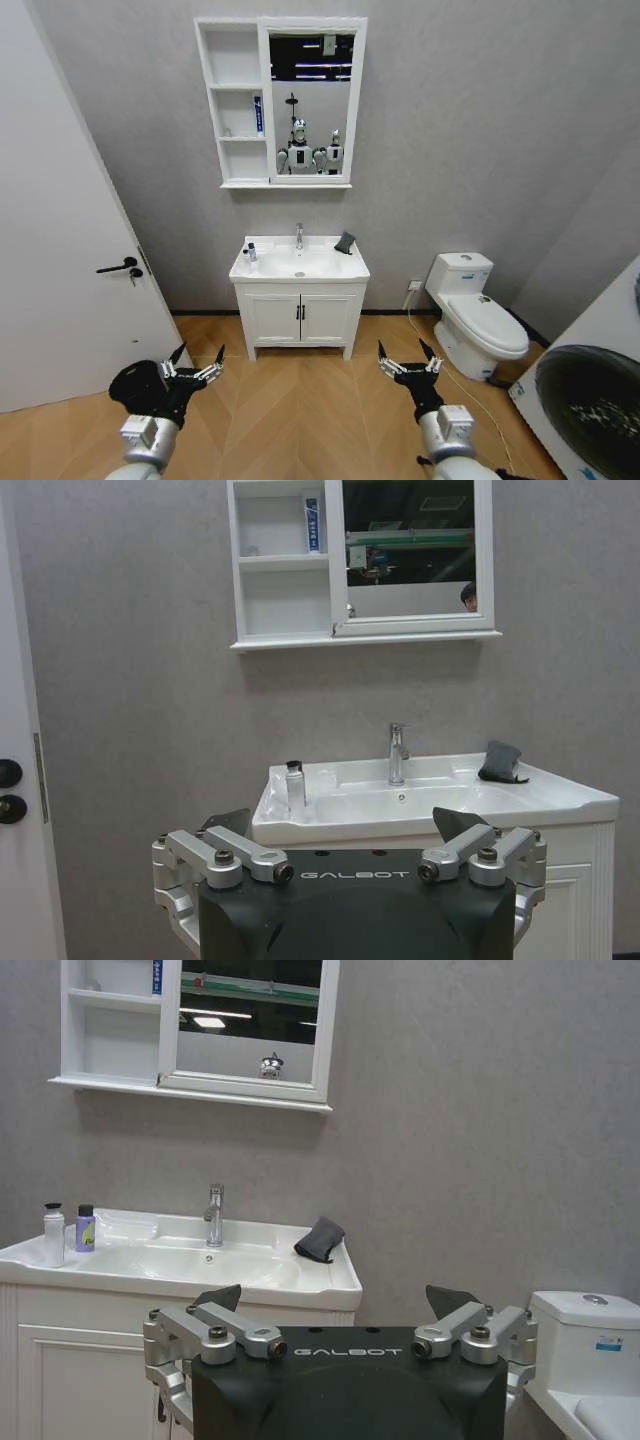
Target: Move facial cleanser and shampoo from washbasin to cabinet, then wipe washbasin with towel.
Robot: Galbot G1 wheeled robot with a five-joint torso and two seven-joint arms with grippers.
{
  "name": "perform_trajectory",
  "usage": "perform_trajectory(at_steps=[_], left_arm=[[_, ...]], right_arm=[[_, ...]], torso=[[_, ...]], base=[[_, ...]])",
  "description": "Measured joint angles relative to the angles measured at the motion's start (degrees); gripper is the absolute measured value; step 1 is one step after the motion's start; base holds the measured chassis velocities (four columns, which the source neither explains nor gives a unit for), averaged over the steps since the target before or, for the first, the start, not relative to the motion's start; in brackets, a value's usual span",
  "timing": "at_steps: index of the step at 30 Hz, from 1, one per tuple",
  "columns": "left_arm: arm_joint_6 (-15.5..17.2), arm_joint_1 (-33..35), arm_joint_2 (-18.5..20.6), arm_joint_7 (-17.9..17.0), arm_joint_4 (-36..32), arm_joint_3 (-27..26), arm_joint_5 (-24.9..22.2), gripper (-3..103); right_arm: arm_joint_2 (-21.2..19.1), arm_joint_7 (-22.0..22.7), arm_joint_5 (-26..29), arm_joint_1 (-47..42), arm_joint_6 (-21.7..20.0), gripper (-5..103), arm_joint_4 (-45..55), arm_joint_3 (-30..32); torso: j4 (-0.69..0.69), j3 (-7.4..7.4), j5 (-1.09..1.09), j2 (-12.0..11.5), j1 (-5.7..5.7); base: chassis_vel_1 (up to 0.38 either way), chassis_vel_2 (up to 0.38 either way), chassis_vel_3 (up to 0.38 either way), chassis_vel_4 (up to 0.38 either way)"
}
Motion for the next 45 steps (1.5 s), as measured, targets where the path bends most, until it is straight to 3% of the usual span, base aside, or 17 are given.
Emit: perform_trajectory(at_steps=[26,45], left_arm=[[1.15,-0.58,-0.41,-0.53,-0.96,0.42,0.75,100],[0.6,-0.56,-1.32,-0.39,0.04,0.43,0.9,100]], right_arm=[[0.09,-0.41,0.26,-0.46,0.65,100,-0.39,0.49],[-0.01,-0.59,0.0,-0.29,0.67,100,-0.67,0.22]], torso=[[-0.01,-0.01,0.0,0.02,-0.02],[0.01,0.0,0.01,0.0,0.0]], base=[[-0.024,0.026,0.027,-0.028],[-0.269,0.279,0.274,-0.277]])
